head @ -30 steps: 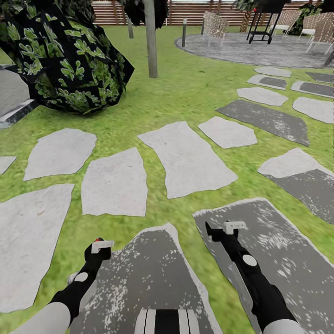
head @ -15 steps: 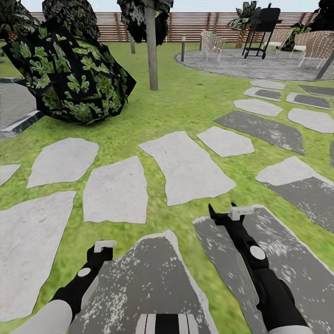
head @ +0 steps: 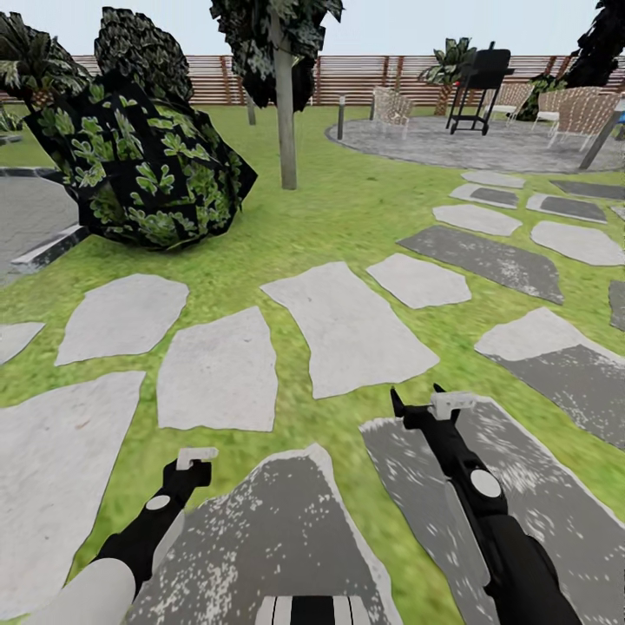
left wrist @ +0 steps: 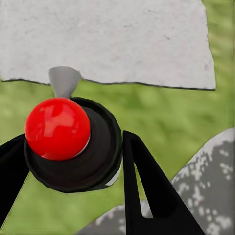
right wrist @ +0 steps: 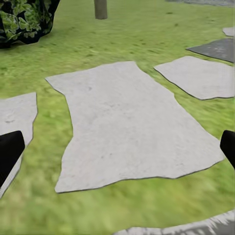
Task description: In the garden, pick up the pesticide atomizer on the floor and spray pesticide onto both trees until each tree trunk is fully covered.
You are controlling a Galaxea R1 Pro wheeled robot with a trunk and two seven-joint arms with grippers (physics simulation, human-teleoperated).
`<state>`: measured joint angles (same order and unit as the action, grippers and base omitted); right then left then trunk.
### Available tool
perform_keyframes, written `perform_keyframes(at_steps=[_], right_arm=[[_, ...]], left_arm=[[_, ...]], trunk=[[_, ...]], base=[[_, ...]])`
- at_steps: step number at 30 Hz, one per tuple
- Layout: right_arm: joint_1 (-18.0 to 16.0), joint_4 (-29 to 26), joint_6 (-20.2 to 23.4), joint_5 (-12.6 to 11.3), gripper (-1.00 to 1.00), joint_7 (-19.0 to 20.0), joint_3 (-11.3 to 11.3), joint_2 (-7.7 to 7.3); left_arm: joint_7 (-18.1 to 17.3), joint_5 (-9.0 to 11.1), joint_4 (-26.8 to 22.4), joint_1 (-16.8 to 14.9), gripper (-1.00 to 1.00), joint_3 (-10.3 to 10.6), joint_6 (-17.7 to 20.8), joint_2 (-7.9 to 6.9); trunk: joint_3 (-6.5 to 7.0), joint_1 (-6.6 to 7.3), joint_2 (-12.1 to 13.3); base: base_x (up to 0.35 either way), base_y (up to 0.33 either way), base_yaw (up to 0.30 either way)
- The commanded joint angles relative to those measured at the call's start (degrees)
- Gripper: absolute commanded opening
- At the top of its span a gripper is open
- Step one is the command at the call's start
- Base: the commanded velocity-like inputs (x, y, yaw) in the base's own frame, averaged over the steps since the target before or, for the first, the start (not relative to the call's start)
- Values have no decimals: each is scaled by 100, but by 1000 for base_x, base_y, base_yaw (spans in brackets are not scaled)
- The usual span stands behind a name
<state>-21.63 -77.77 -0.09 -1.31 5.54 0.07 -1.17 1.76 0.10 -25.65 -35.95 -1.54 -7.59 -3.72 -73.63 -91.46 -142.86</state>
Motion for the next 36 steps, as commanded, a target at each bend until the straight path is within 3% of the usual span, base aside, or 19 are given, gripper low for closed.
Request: perform_keyframes(at_steps=[1,26,36], right_arm=[[0,3,0,3,100,0,1,1],[0,7,-8,7,100,0,-22,-15],[6,15,-9,16,100,0,-81,-38]], left_arm=[[0,-1,0,0,-100,-2,1,-4],[0,-6,6,8,-100,25,3,-23],[0,-19,5,9,-100,24,-5,-32]], trunk=[[24,22,42],[613,571,1044],[792,791,1446]], base=[[0,0,-49],[0,0,-94],[0,0,-257]])
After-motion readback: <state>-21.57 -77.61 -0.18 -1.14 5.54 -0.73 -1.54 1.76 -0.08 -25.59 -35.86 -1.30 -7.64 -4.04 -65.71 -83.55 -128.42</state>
